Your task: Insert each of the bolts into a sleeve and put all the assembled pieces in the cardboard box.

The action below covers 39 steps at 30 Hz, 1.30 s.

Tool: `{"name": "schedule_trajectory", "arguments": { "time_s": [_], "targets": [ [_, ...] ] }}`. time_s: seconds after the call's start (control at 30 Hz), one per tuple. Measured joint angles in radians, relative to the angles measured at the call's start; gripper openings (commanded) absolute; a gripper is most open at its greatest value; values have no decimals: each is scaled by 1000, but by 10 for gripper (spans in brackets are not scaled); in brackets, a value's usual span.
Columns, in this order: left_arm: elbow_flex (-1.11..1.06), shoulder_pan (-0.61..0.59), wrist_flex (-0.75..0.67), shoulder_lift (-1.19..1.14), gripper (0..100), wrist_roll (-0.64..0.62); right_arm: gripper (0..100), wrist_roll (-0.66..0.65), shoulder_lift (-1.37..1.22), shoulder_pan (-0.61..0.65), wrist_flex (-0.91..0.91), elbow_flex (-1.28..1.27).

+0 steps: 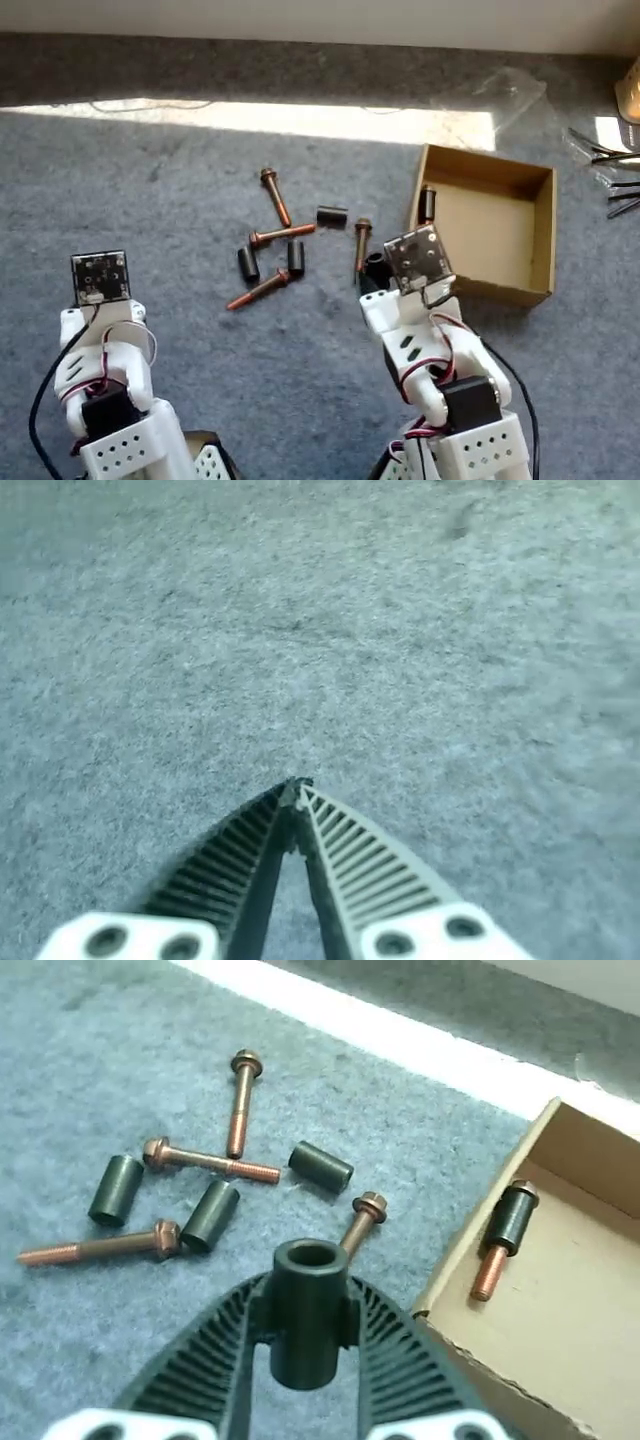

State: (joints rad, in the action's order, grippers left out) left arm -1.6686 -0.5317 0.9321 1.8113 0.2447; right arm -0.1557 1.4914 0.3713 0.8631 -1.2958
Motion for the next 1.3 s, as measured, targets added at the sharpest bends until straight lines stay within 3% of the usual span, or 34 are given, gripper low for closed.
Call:
{"name": "schedule_trajectory", "arguments": {
  "time_s": [0.2, 0.67, 0.97, 1.3],
  "targets": [
    [21, 107, 21, 0, 14, 57, 4, 37, 146, -9, -25, -89],
    [365, 305, 247, -23, 14, 98, 4, 63, 327, -11, -25, -230],
    [661, 443, 247, -540, 14, 100, 4, 163, 333, -109, -25, -230],
    [1080, 718, 238, -1149, 14, 60, 4, 166, 333, -117, -68, -230]
  ]
}}
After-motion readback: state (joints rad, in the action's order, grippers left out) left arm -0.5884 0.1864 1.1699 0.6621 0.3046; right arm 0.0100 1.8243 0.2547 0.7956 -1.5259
